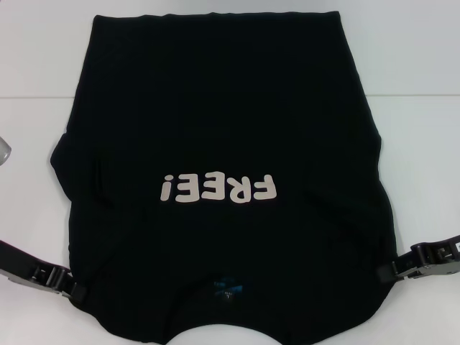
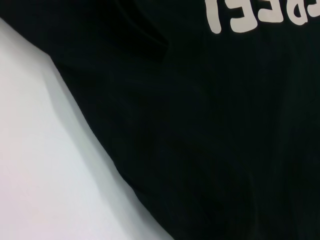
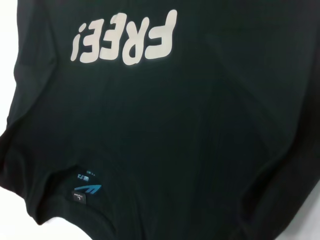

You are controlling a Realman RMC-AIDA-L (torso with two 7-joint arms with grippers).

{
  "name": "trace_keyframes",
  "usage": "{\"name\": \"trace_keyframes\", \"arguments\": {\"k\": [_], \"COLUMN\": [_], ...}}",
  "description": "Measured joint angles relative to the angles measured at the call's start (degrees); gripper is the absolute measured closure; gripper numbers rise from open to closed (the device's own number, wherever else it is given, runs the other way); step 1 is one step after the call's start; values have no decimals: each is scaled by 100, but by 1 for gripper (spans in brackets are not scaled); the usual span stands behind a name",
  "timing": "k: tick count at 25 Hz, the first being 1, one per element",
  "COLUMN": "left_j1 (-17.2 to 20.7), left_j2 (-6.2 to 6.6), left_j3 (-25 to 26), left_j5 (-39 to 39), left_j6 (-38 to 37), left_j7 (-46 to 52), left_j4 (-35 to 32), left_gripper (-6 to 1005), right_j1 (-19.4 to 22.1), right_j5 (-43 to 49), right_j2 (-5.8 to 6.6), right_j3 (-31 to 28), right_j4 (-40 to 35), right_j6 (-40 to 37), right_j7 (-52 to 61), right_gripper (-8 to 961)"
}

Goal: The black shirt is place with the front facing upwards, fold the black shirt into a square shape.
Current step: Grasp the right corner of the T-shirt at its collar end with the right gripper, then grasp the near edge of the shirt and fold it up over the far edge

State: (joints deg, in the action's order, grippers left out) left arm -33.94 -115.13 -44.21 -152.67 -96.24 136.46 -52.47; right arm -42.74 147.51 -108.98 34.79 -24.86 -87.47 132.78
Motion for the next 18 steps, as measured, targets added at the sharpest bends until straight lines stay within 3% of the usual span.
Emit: {"name": "trace_keyframes", "arguments": {"k": [2, 7, 18], "left_j1": [-6, -61, -220], "left_j2": [0, 11, 218], "left_j3": [0, 16, 44], "left_j5": [7, 10, 10], "left_j6": [-6, -42, -350], "left_j7": [-1, -2, -23], "left_j4": [0, 95, 548], "left_gripper": [963, 965, 964], "right_j1": [10, 7, -94], "right_j5": [2, 5, 7], "right_j2": [0, 27, 219], "right_j3": [1, 1, 18], "right_j4": [-11, -14, -343], "right_j6": [1, -12, -655], "right_j7": [10, 11, -134], "right_gripper": [706, 882, 889]}}
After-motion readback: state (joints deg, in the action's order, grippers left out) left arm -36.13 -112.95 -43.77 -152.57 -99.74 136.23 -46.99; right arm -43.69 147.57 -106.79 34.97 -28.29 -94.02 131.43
